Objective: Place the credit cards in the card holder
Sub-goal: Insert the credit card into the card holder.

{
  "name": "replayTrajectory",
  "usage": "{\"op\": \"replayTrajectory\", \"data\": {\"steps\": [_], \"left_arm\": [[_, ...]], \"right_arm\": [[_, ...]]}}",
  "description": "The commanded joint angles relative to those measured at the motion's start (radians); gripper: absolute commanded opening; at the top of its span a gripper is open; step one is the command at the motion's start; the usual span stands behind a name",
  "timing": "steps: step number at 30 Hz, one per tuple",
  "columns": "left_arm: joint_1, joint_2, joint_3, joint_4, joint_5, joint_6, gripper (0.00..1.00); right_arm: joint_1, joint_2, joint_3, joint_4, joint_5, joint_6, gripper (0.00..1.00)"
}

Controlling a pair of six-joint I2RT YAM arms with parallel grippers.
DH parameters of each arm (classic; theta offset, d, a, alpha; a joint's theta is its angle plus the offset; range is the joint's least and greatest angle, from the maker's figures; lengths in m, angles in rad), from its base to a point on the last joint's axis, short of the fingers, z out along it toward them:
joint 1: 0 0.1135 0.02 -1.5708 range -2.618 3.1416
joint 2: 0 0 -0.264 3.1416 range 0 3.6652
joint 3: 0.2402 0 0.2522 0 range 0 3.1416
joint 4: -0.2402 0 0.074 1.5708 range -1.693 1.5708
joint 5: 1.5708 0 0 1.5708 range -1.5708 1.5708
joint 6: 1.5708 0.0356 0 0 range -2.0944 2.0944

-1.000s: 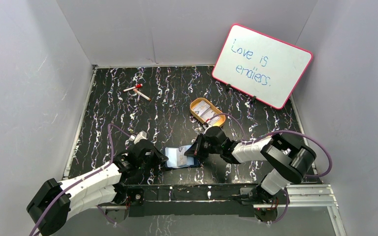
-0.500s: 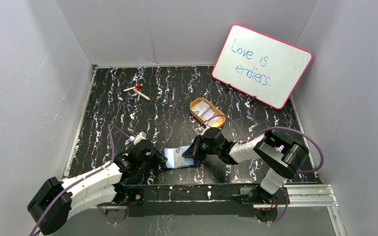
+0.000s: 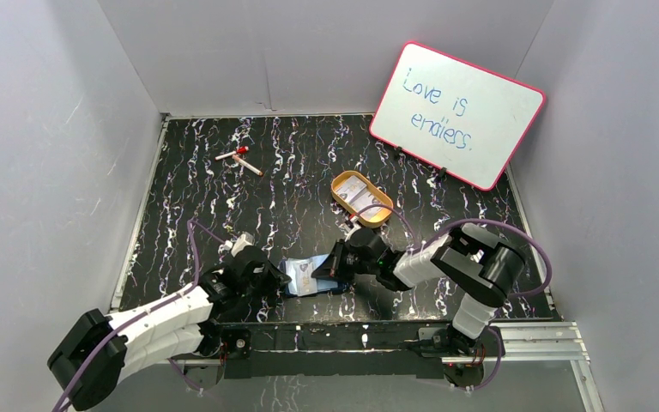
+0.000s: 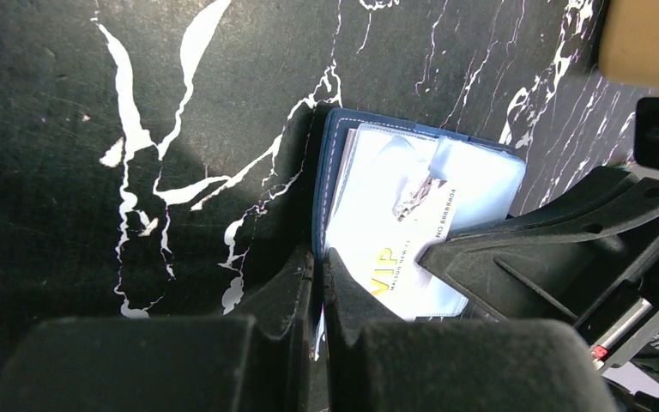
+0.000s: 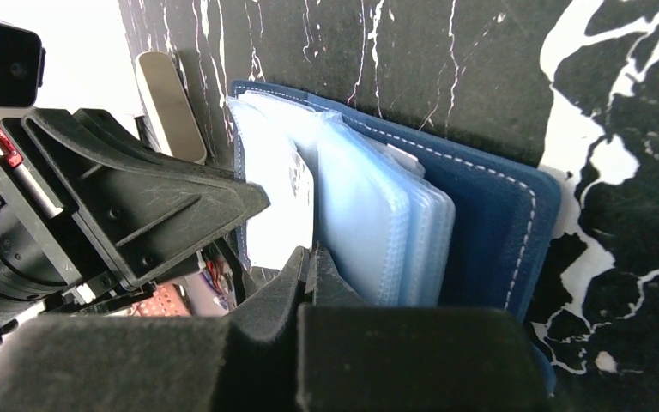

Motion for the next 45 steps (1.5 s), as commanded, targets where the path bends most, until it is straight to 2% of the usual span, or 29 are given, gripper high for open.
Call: {"op": "replayTrajectory", "data": {"steps": [1,7,15,25,38,45], "left_arm": [[0.002,-0.023,-0.035,-0.036,-0.013,-0.020,0.00],[0.002,-0.056,-0.039,-0.064,-0.017,-0.021,0.00],[0.001,-0.065,-0.033,-0.075,-0.020,-0.020,0.00],[0.002,-0.054,-0.032,-0.072,-0.014,-0.021,0.00],[0.002,-0.039,-0.030,-0.063,-0.008,-0.021,0.00],[0.001,-0.038,-0.035,-0.055,-0.008,-0.023,0.00]], "right_arm": [[0.038,0.016,-0.014,-0.020,0.074,0.035,0.00],[0.040,-0.062,-0.034,-0.110,0.176,0.046,0.00],[0.040,-0.109,0.003,-0.266,0.205,-0.019,0.00],[0.034,-0.125,0.026,-0.303,0.261,-0.079,0.00],[0.029,-0.130,0.048,-0.316,0.250,-0.143,0.00],[0.031,-0.066,0.074,-0.272,0.129,-0.165,0.00]]}}
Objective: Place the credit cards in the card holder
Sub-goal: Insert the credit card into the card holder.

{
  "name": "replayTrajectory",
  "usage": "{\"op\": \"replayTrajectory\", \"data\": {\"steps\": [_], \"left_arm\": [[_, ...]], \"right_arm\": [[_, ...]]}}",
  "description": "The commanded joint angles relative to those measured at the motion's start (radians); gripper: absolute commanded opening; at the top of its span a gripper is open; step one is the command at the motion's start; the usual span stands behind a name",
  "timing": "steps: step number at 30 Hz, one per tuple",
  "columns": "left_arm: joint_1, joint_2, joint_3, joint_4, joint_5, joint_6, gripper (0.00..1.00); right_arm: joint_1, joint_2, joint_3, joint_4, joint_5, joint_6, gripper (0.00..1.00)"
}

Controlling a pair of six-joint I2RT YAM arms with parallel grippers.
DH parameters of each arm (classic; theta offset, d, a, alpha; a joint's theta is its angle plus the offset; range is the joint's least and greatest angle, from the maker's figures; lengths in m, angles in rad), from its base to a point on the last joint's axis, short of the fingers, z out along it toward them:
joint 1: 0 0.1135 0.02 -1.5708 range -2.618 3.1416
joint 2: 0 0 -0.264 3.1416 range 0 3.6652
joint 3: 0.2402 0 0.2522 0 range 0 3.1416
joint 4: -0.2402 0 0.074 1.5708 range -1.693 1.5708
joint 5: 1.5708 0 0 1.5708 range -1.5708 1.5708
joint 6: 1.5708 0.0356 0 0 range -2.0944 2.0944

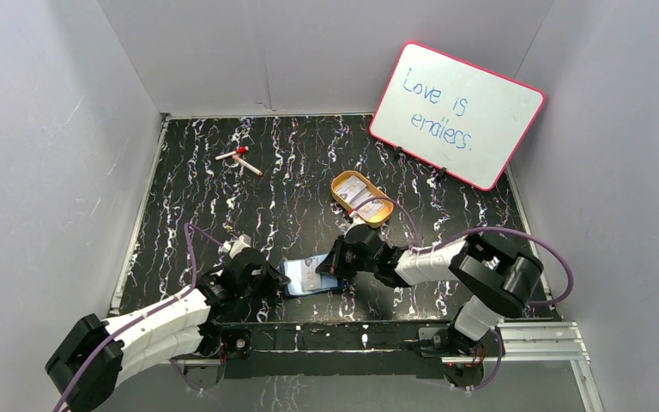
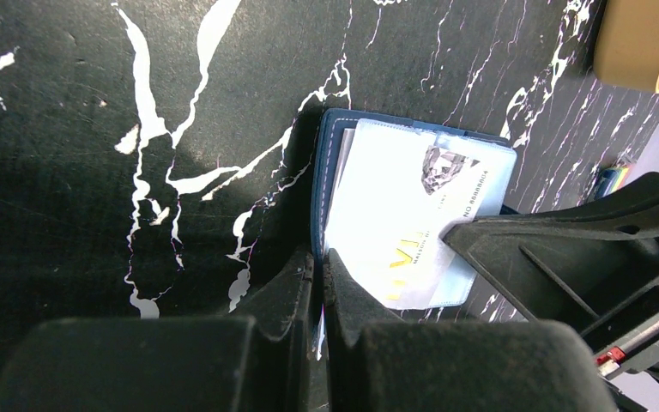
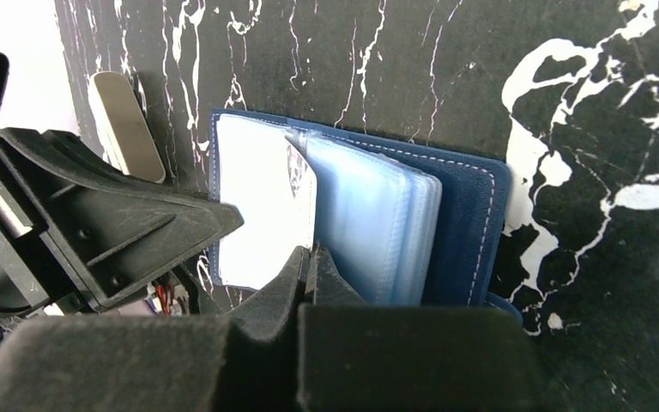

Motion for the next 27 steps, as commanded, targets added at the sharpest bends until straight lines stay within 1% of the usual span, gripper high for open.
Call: {"op": "replayTrajectory", "data": {"steps": [1,14,21,22,25,27], "left_arm": [[0.002,0.010,-0.011,-0.039,-0.007,0.004,0.00],[0.002,0.013,-0.013,-0.034,-0.007,0.004,0.00],[0.002,0.010,-0.014,-0.034,-0.007,0.006,0.00],[0.002,0.009,-0.014,-0.034,-0.007,0.005,0.00],[0.002,0.004,-0.016,-0.035,-0.007,0.005,0.00],[0.002,0.000,-0.014,-0.037,-0.009,0.007,0.00]], "right_arm": [[-0.001,0.055,0.018,-0.020,-0.049,-0.045,0.00],[0.014,0.121,0.039,0.035,-0.085,-0.014,0.00],[0.018,0.105,0.047,0.005,-0.080,-0.028,0.00],[0.018,0.095,0.048,-0.008,-0.073,-0.032,0.04],[0.019,0.062,0.051,-0.057,-0.050,-0.044,0.21],[0.018,0.041,0.057,-0.094,-0.036,-0.054,0.28]]}}
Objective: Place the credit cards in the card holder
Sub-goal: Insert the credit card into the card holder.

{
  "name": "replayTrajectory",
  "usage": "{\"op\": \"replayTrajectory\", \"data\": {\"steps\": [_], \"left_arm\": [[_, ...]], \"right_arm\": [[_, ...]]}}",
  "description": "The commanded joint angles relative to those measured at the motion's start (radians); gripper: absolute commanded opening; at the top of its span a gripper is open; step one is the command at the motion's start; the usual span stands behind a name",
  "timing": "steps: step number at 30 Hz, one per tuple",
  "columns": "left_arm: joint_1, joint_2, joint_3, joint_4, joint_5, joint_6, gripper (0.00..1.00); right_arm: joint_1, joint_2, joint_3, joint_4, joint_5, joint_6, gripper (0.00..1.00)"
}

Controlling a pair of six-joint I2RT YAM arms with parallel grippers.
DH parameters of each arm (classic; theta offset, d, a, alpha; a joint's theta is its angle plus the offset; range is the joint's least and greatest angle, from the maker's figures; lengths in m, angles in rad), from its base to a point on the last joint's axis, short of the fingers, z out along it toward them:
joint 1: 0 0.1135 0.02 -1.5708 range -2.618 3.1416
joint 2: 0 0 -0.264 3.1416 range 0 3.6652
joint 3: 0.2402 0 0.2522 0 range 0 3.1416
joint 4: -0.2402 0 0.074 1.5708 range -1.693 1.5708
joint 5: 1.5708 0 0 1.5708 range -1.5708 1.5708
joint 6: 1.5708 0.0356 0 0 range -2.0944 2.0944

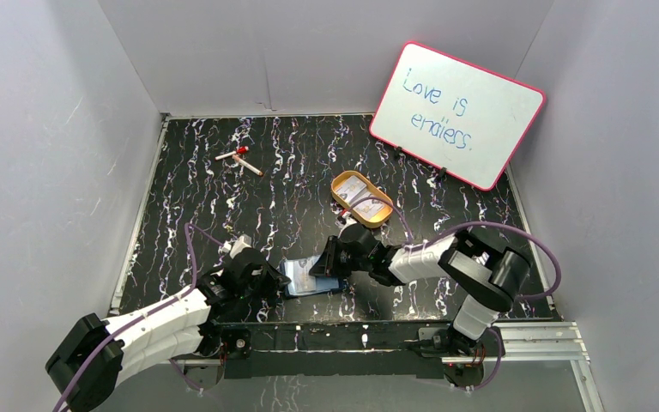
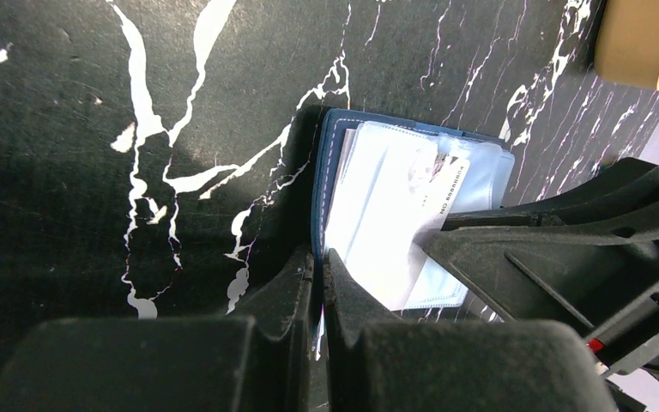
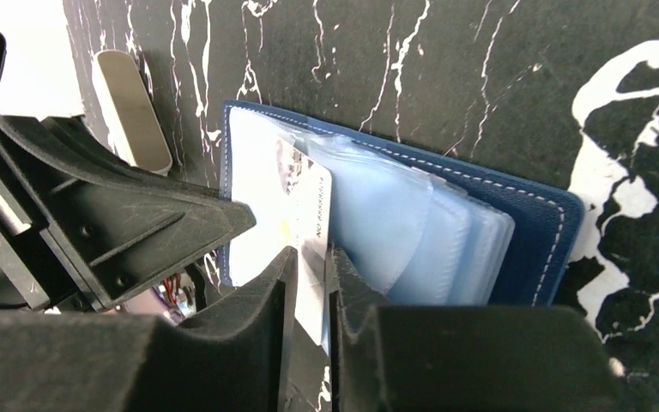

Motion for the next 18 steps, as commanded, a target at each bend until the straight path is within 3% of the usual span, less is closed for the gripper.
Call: {"op": "replayTrajectory", "data": {"steps": [1,8,18], "left_arm": [[0.002,-0.004,-0.014,-0.041,-0.011,0.006,0.00],[0.002,-0.003,-0.011,-0.041,-0.012,0.008,0.00],[0.001,0.016,-0.003,-0.032,-0.008,0.019,0.00]], "right_arm": [[0.013,-0.055,0.021,-0.159,0.039,-0.058,0.31],[0.013,-0.093,0.060,-0.234,0.054,-0.101,0.37],[0.015,-0.026,0.113,-0.228,-0.014,-0.124,0.39]]}}
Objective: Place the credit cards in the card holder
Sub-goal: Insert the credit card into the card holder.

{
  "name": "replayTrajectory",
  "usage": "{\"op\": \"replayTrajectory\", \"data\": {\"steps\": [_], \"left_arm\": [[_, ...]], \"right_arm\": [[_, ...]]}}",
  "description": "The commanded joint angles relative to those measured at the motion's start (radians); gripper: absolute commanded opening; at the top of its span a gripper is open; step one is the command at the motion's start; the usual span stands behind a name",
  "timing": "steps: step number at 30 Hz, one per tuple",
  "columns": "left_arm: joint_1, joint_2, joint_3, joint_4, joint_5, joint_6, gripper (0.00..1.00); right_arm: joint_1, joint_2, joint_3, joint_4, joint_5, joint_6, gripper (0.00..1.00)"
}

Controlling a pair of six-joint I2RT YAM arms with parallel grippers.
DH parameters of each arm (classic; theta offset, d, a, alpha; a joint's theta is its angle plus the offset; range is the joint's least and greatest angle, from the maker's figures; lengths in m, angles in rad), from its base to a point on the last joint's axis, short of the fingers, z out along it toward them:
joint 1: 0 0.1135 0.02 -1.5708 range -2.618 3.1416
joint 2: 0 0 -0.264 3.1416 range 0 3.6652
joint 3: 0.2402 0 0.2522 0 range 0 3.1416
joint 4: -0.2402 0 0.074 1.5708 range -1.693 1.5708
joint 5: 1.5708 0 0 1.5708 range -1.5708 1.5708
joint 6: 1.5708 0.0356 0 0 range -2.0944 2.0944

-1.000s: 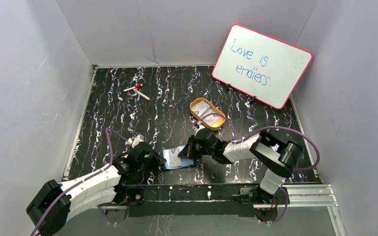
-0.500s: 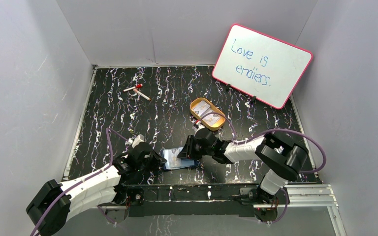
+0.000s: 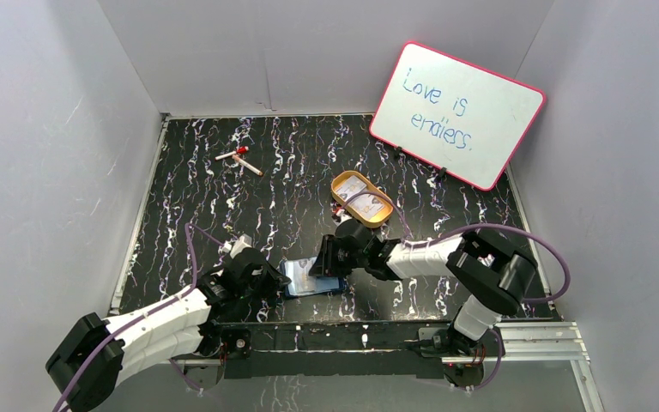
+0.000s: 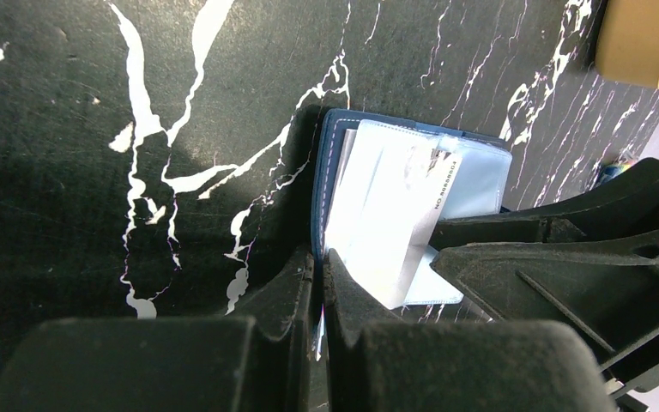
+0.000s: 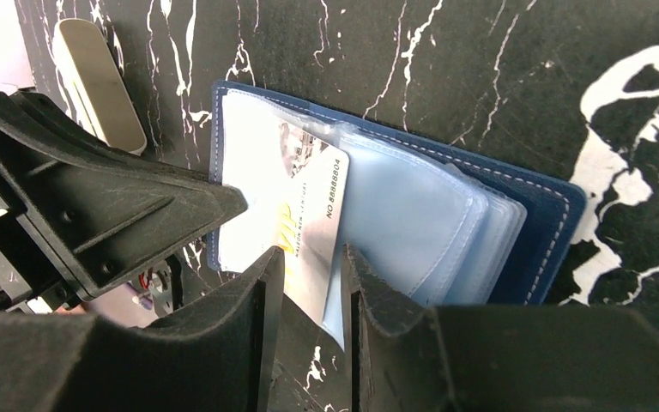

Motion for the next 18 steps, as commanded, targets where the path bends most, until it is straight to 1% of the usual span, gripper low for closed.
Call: {"op": "replayTrajectory", "data": {"steps": [1,9,15,18], "left_arm": [[0.002,0.016,-0.003,-0.031,-0.010,0.019,0.00],[0.002,0.022,0.000,-0.024,-0.001,0.029,0.00],[0.001,0.008,0.030,-0.064,-0.001,0.059,0.17],[0.002,0.001,0.034,-0.074,-0.002,0.064,0.20]], "right_arm": [[0.006,0.037,0.044,-0.017,-0.031,-0.031,0.39],[0.017,0.077,0.082,-0.009,-0.056,-0.051,0.39],[0.020,0.080,0.088,-0.036,-0.049,-0.064,0.39],[0.020,0.070,0.084,-0.040,-0.044,-0.063,0.40]]}}
